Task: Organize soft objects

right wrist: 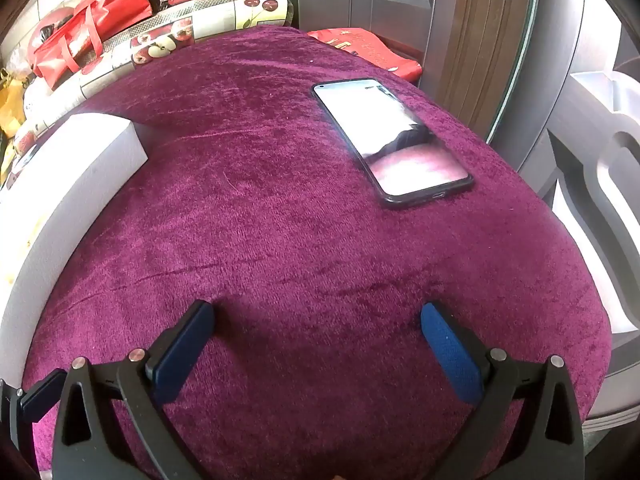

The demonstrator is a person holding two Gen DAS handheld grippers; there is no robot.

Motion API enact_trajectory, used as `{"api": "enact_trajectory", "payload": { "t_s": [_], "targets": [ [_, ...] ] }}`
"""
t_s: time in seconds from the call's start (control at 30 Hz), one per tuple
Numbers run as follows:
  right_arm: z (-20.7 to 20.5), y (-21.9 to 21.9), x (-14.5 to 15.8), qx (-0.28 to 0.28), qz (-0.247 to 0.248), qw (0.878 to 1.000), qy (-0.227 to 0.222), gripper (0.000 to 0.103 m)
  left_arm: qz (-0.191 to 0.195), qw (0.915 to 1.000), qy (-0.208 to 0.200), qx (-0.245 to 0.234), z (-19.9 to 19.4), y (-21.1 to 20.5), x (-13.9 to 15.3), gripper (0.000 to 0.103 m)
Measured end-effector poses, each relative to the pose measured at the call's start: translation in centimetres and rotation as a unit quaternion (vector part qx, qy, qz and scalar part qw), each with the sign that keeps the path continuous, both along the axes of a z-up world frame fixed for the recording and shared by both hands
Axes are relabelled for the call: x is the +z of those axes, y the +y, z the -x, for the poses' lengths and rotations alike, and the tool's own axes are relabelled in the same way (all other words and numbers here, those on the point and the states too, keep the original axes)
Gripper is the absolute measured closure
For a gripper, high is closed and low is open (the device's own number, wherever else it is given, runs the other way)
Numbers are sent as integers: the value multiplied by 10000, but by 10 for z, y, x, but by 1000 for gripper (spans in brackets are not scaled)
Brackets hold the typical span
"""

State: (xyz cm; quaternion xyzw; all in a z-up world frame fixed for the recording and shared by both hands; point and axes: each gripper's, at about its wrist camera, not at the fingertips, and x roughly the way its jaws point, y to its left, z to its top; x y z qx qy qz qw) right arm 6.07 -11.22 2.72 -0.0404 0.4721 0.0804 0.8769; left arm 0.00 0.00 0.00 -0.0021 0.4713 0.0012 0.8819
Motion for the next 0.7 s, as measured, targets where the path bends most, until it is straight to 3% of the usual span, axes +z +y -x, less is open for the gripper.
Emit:
{"api": "enact_trajectory", "payload": {
  "t_s": [0.7],
  "targets": [
    [0,0,0,1,3,10000,-1,0,-2,10000,0,1,0,0,0,0]
  ]
}}
